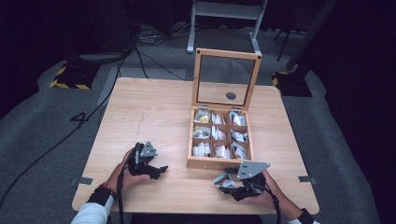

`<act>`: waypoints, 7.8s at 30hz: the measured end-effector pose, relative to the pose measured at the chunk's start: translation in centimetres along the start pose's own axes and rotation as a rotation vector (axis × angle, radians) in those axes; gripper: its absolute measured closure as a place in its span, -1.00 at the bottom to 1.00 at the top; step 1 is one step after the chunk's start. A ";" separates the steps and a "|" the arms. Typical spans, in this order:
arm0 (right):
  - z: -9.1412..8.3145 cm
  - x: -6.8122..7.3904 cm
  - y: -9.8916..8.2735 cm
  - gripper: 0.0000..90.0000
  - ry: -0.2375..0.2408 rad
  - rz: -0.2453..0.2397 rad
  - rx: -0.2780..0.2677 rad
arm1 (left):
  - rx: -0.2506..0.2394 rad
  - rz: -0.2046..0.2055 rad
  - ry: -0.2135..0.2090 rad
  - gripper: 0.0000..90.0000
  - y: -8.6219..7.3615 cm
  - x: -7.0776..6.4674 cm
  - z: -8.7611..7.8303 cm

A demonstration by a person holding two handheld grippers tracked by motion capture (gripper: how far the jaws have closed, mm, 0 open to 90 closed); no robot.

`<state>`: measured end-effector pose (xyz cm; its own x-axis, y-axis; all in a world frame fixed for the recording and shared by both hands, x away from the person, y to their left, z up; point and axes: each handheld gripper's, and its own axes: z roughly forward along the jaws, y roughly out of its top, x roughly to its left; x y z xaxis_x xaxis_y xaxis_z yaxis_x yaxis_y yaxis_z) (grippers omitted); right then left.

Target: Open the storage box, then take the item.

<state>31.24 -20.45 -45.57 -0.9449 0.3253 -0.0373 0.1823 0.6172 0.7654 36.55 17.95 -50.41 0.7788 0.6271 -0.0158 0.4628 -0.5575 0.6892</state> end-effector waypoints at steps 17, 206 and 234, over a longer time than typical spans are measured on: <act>-1.9 -0.7 0.4 -0.19 -0.063 0.016 -0.059 | 0.001 0.014 -0.014 -0.66 0.1 0.2 0.1; -4.4 -23.7 5.7 0.30 -0.490 0.447 -0.203 | -0.353 -0.106 0.130 0.19 23.3 6.1 2.7; -6.6 -21.8 6.2 0.33 -0.491 0.394 -0.262 | -0.384 -0.031 0.141 0.20 22.1 4.4 0.2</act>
<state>51.22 -28.42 -35.76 -0.5772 0.8158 0.0364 0.3575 0.2124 0.9094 50.28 8.25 -35.34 0.6892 0.7235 0.0402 0.2725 -0.3102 0.9108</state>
